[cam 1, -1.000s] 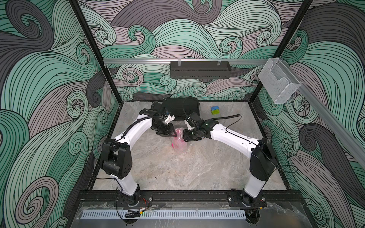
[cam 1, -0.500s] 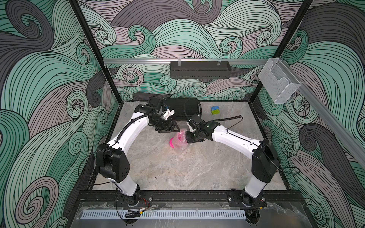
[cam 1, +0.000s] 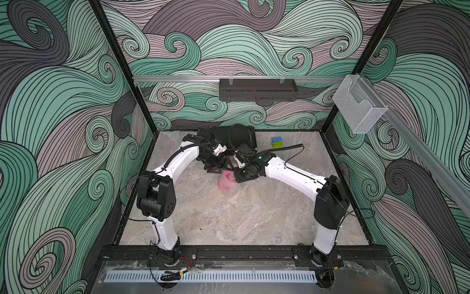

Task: Wrap wine glasses in bubble wrap
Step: Wrap the wine glass in bubble wrap.

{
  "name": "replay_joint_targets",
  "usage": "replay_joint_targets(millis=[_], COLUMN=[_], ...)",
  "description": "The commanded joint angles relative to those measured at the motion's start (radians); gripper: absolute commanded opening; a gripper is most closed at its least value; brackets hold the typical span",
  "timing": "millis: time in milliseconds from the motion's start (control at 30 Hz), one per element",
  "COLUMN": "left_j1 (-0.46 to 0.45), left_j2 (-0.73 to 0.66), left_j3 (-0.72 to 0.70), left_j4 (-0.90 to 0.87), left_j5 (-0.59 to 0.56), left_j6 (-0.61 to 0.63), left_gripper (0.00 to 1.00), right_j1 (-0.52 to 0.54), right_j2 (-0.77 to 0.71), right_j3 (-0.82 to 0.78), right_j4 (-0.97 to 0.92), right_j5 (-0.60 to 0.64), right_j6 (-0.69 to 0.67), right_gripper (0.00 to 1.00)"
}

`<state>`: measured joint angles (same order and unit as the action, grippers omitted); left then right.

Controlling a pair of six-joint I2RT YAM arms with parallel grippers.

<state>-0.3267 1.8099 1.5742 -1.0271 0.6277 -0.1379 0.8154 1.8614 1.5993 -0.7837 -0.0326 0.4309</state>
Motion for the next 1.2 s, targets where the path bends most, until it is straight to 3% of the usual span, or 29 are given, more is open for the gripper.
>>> replay_joint_targets(millis=[0, 333, 500, 767, 967, 1167], left_j1=[0.002, 0.006, 0.008, 0.009, 0.01, 0.012], left_j2=[0.019, 0.049, 0.04, 0.018, -0.032, -0.148], left_j3=[-0.029, -0.043, -0.045, -0.038, -0.006, 0.029], left_j4=[-0.021, -0.028, -0.027, -0.025, -0.041, -0.065], left_j5=[-0.117, -0.163, -0.151, -0.144, -0.128, -0.085], left_j6=[0.036, 0.061, 0.063, 0.058, 0.046, 0.067], left_gripper=[0.69, 0.56, 0.53, 0.53, 0.56, 0.73], right_j1=[0.005, -0.057, -0.077, -0.072, -0.065, -0.059], right_j2=[-0.002, -0.072, 0.01, 0.132, 0.129, 0.133], right_j3=[0.042, 0.134, 0.228, 0.285, 0.207, 0.173], right_j4=[-0.044, -0.121, -0.12, -0.12, -0.114, -0.108], right_j5=[-0.004, -0.119, -0.152, -0.223, -0.186, -0.137], right_j6=[-0.03, -0.039, -0.041, -0.029, -0.028, -0.034], right_gripper=[0.44, 0.52, 0.58, 0.58, 0.52, 0.49])
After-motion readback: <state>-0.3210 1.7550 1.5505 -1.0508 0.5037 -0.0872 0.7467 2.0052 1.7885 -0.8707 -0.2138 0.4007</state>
